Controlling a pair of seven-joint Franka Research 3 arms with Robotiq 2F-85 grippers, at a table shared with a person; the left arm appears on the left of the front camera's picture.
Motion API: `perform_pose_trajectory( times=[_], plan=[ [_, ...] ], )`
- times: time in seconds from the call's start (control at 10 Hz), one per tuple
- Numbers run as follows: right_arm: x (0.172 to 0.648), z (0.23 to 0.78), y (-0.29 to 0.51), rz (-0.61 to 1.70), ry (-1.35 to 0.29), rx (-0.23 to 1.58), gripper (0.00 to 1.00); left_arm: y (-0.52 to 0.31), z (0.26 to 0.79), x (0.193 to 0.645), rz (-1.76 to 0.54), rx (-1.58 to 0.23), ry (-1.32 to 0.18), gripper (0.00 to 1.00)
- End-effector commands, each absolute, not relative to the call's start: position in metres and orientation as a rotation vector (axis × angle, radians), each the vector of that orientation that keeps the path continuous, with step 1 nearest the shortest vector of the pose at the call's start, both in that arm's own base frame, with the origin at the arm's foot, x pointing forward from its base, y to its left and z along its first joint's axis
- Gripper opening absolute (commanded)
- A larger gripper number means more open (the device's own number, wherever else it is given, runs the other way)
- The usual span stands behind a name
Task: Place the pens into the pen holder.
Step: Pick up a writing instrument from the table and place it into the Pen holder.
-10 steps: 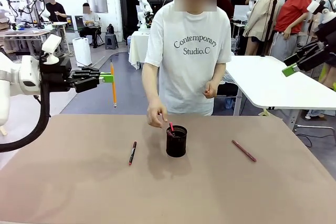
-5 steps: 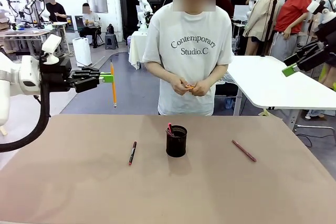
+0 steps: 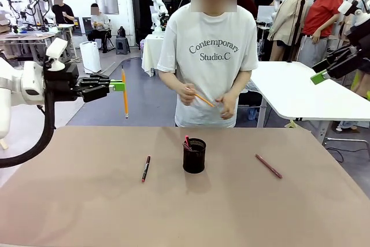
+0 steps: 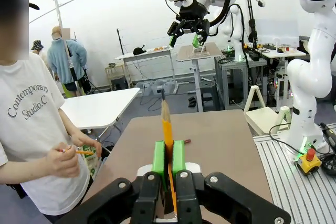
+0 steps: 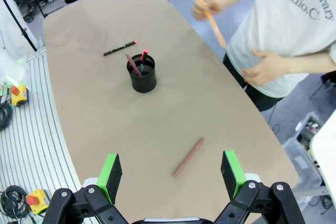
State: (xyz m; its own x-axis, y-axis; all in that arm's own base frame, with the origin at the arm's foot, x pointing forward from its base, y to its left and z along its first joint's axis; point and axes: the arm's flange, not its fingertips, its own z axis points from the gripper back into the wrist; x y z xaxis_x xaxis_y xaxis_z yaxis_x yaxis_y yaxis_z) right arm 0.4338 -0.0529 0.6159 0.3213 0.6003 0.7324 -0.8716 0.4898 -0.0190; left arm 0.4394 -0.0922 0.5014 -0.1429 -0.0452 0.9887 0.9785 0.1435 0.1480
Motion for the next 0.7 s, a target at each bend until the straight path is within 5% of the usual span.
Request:
perform_pose_trajectory(
  times=[0.0, 0.6],
  plan=[
    [0.4328, 0.6177, -0.0516, 1.003, -0.763, 0.423, 1.0, -0.092, 0.5019, 0.4396, -1.219, -0.996, -1.356, 0.0],
    [0.4328, 0.6177, -0.0516, 1.003, -0.763, 0.423, 1.0, -0.092, 0.5019, 0.4396, -1.219, -0.996, -1.356, 0.0]
  ],
)
